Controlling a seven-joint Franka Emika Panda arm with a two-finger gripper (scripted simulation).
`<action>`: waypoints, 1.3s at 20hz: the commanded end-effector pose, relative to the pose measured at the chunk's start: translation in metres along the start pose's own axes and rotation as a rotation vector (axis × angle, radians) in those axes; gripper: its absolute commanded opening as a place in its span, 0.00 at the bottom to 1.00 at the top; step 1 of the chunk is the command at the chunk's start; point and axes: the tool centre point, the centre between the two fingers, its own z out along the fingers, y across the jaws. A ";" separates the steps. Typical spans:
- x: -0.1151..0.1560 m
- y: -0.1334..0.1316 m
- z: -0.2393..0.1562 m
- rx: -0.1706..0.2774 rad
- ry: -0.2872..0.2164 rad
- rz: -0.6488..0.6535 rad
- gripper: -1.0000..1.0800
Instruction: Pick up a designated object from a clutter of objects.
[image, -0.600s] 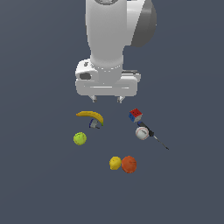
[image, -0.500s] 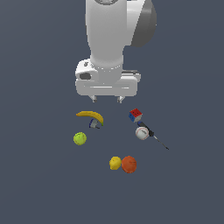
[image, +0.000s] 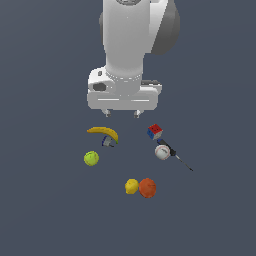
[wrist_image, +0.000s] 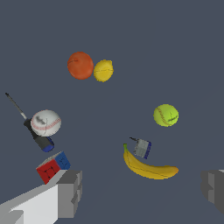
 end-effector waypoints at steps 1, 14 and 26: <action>0.000 0.000 -0.001 -0.003 0.002 -0.002 0.96; 0.010 0.016 0.021 -0.002 0.002 -0.076 0.96; 0.029 0.060 0.082 0.008 0.007 -0.273 0.96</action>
